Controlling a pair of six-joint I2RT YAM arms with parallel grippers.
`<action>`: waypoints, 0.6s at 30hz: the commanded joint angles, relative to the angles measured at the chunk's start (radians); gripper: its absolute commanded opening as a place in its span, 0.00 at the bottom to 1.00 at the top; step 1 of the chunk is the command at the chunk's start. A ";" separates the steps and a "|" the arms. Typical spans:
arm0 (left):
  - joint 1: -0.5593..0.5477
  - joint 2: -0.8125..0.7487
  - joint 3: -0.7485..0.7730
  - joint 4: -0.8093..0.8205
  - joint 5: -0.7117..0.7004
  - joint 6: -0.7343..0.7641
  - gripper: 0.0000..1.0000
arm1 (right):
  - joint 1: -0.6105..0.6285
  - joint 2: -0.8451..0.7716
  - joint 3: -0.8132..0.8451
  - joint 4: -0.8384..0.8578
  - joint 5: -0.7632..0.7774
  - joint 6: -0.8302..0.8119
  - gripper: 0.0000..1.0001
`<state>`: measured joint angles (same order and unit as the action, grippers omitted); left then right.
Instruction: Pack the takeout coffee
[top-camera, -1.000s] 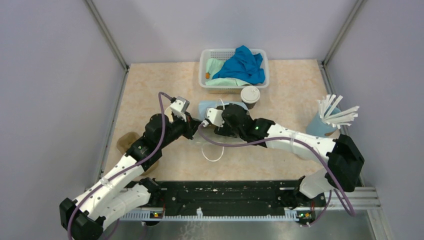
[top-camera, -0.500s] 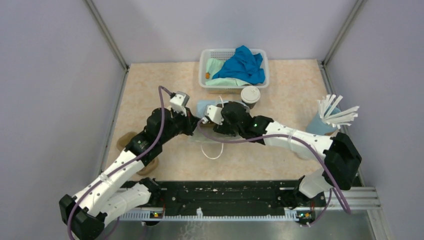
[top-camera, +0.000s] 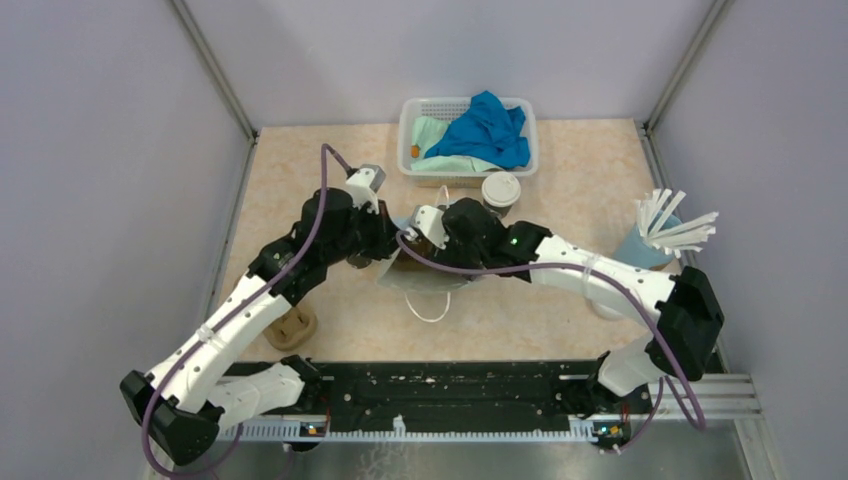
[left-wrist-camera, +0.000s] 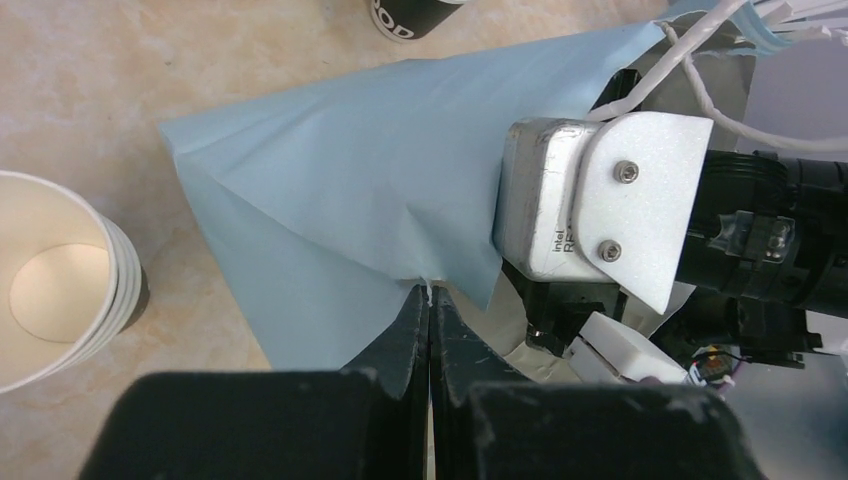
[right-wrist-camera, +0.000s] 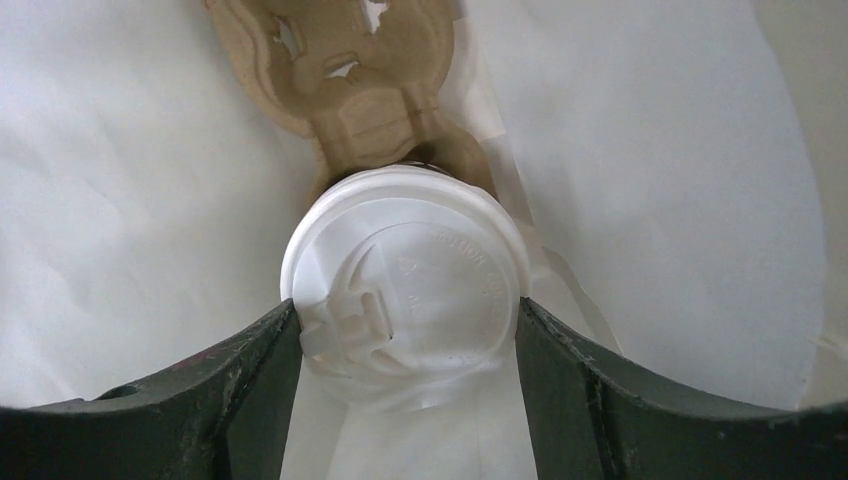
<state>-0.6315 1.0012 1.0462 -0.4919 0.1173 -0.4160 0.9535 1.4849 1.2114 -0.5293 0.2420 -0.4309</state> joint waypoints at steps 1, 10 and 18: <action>-0.012 0.015 0.114 -0.037 0.106 -0.059 0.00 | 0.013 -0.003 0.037 -0.186 -0.094 0.108 0.62; -0.012 0.113 0.277 -0.169 0.150 -0.096 0.00 | 0.045 0.013 0.123 -0.384 -0.156 0.177 0.63; -0.011 0.123 0.298 -0.219 0.019 -0.139 0.00 | 0.045 0.045 0.088 -0.398 -0.240 0.158 0.63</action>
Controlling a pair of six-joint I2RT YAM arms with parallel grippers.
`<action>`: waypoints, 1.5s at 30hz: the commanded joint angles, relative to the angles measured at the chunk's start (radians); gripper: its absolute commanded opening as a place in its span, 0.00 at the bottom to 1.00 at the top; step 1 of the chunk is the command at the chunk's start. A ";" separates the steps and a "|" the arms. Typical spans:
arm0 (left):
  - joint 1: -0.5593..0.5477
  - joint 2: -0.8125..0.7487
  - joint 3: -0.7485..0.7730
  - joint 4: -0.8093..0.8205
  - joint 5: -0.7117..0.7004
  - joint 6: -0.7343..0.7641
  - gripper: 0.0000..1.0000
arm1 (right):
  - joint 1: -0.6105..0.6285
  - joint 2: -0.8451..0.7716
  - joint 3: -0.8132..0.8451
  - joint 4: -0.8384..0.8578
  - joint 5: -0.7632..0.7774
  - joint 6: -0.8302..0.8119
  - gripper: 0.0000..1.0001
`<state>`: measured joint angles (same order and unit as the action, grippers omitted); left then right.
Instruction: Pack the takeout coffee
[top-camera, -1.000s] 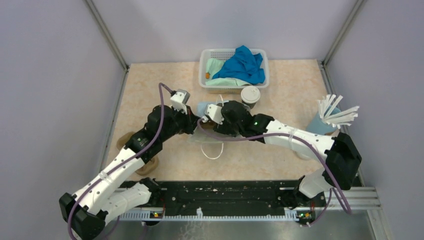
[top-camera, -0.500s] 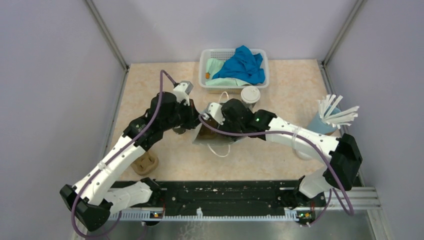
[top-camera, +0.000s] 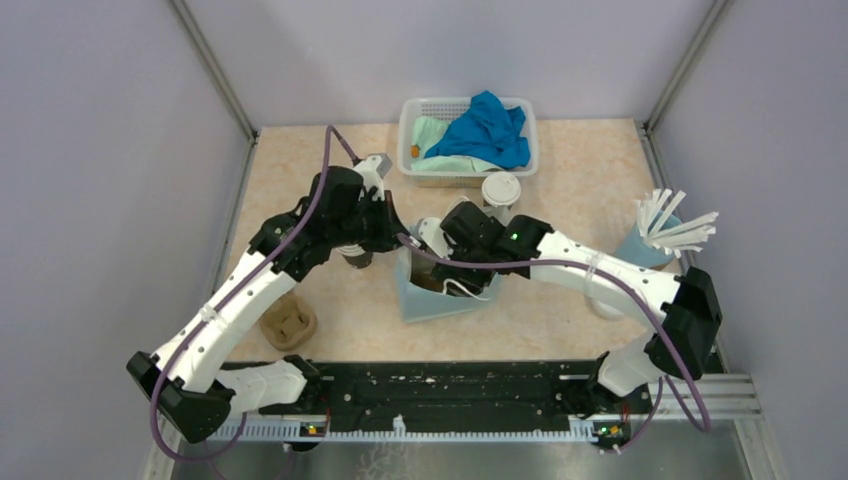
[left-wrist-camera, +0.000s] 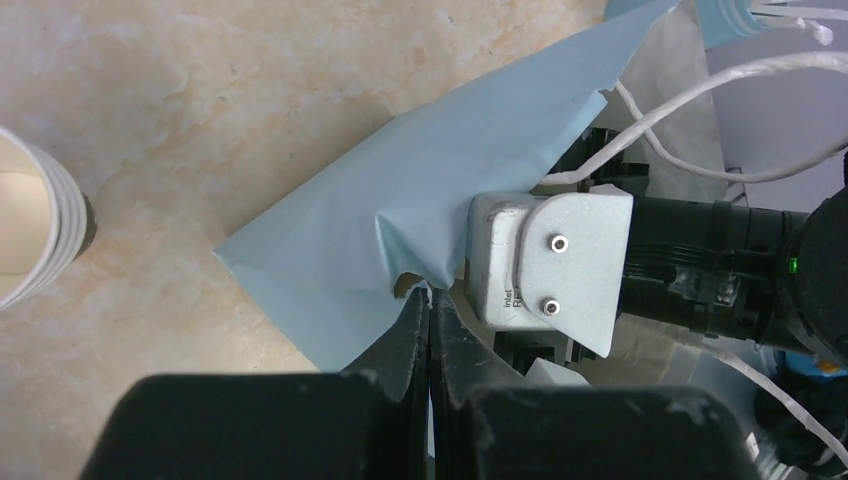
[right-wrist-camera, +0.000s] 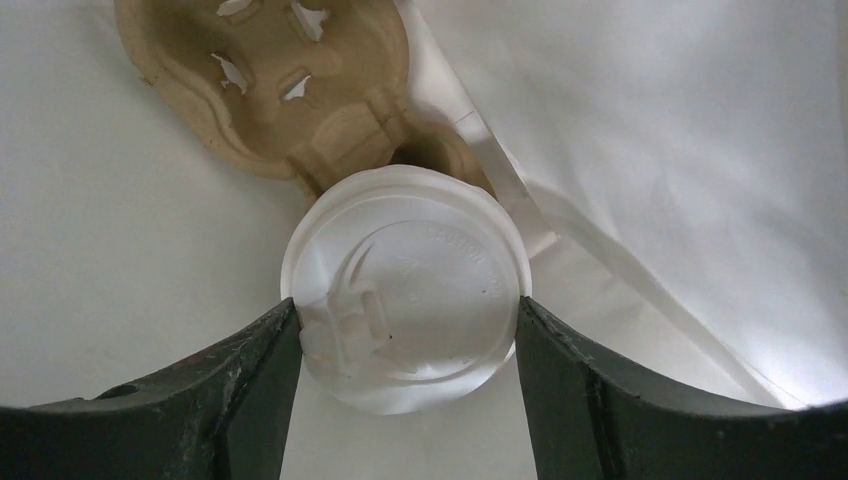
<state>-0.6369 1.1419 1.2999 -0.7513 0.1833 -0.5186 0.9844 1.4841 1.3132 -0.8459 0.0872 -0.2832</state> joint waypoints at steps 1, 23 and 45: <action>-0.007 -0.018 0.043 0.039 -0.068 -0.035 0.00 | 0.015 0.057 -0.013 -0.085 -0.103 0.003 0.63; -0.003 0.011 0.052 0.001 -0.268 -0.009 0.00 | 0.013 0.178 -0.171 0.037 -0.092 -0.124 0.65; -0.003 0.008 0.018 0.024 -0.266 0.021 0.00 | 0.040 0.158 0.166 -0.108 -0.011 -0.008 0.99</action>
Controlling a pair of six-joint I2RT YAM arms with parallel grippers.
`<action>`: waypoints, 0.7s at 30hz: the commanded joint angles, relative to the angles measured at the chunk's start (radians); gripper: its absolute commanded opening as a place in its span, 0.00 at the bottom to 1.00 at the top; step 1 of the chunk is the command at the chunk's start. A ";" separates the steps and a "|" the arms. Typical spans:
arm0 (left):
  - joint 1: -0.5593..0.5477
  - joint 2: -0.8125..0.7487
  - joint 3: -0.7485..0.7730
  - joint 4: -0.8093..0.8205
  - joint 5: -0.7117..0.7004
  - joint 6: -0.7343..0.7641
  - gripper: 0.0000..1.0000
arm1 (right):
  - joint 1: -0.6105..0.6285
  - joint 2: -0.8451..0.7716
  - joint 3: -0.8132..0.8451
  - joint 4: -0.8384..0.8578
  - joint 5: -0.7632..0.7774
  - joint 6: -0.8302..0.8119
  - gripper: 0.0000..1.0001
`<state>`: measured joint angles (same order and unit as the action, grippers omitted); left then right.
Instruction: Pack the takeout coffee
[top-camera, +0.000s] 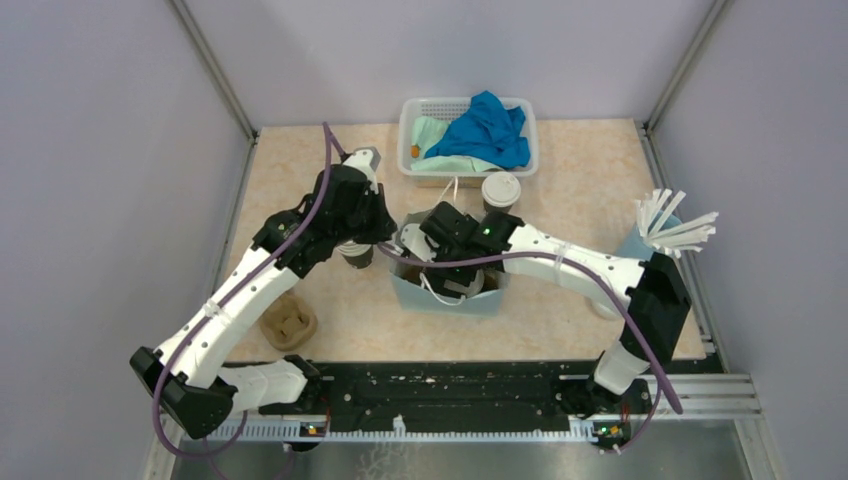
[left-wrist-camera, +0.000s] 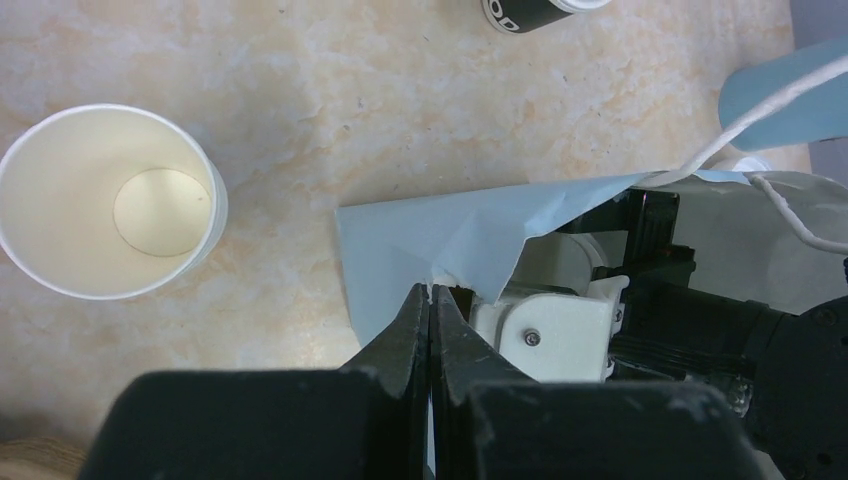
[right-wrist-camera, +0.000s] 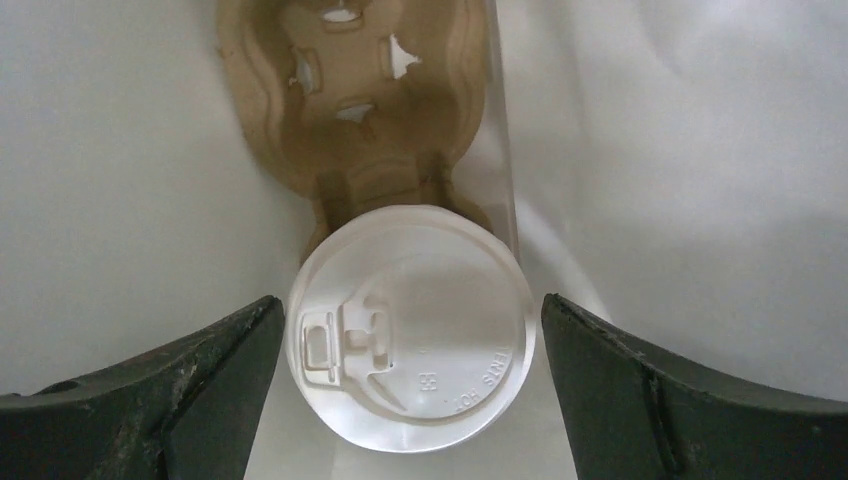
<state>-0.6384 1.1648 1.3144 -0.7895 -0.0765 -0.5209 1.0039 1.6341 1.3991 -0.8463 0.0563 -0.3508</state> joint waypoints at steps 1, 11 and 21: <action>-0.001 -0.011 0.005 0.063 -0.005 0.025 0.00 | 0.025 0.005 0.099 -0.119 0.025 0.068 0.99; 0.000 0.008 0.016 0.060 -0.004 0.039 0.00 | 0.045 -0.038 0.241 -0.189 0.066 0.169 0.99; 0.002 0.009 0.007 0.051 0.000 0.029 0.00 | 0.068 -0.067 0.291 -0.199 0.123 0.259 0.93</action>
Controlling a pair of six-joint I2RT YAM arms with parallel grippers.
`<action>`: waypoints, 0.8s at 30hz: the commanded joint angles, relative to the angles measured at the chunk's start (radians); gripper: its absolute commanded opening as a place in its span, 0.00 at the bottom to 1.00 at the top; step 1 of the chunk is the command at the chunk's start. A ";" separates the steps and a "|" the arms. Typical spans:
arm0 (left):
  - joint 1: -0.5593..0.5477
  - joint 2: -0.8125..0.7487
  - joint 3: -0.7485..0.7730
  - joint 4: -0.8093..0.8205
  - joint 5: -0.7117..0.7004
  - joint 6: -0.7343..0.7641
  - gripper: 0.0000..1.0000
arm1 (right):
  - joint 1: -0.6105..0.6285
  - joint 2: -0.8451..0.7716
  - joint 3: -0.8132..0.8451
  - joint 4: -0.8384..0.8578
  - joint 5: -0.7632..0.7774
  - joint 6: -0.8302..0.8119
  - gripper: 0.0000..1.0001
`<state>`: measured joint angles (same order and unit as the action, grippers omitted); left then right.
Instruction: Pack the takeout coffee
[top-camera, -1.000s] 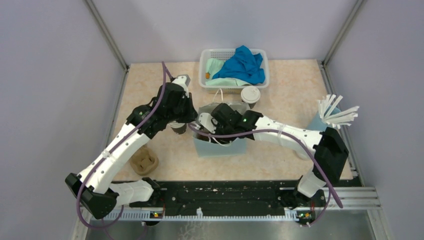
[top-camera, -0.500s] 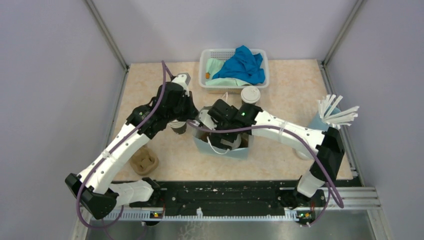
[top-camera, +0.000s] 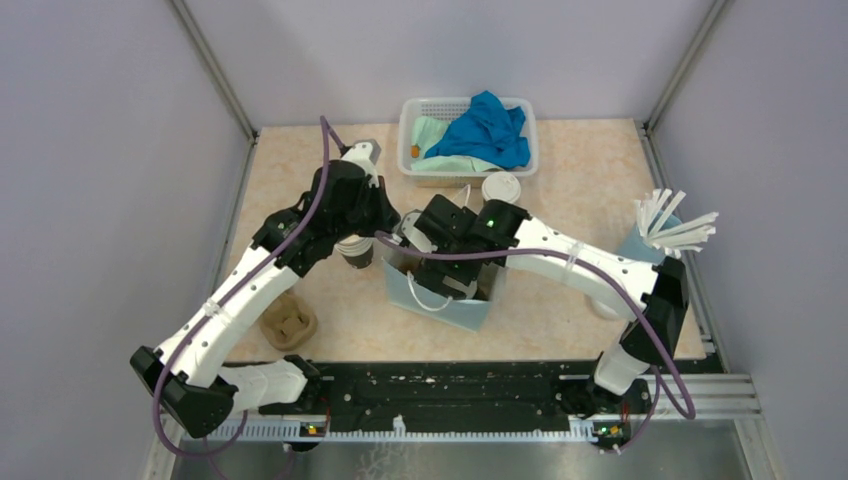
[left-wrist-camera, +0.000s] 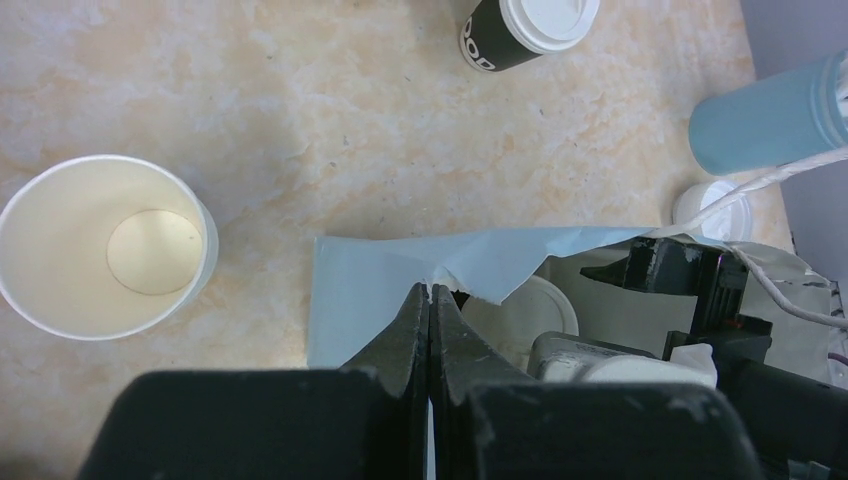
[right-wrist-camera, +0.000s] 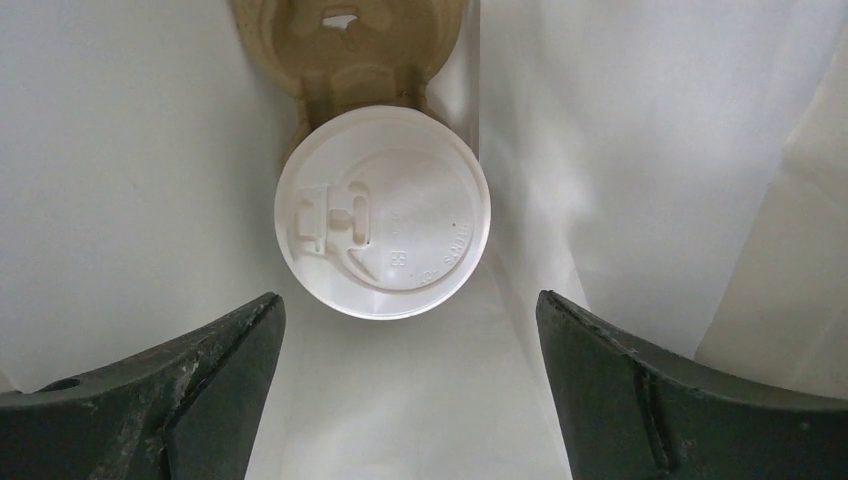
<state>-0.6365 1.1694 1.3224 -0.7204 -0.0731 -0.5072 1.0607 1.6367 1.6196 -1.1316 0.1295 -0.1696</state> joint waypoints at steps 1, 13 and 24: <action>0.000 0.003 -0.004 -0.018 0.007 0.013 0.00 | 0.011 -0.066 0.072 0.085 0.065 0.078 0.91; 0.003 -0.045 0.004 0.005 -0.038 0.015 0.00 | 0.012 -0.168 -0.098 0.142 0.065 0.074 0.85; 0.003 -0.123 -0.092 0.049 0.008 -0.116 0.00 | 0.013 -0.175 0.090 0.176 -0.011 0.199 0.89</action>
<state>-0.6357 1.0664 1.2476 -0.7124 -0.0570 -0.5560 1.0695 1.4937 1.5398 -1.0065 0.1688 -0.0685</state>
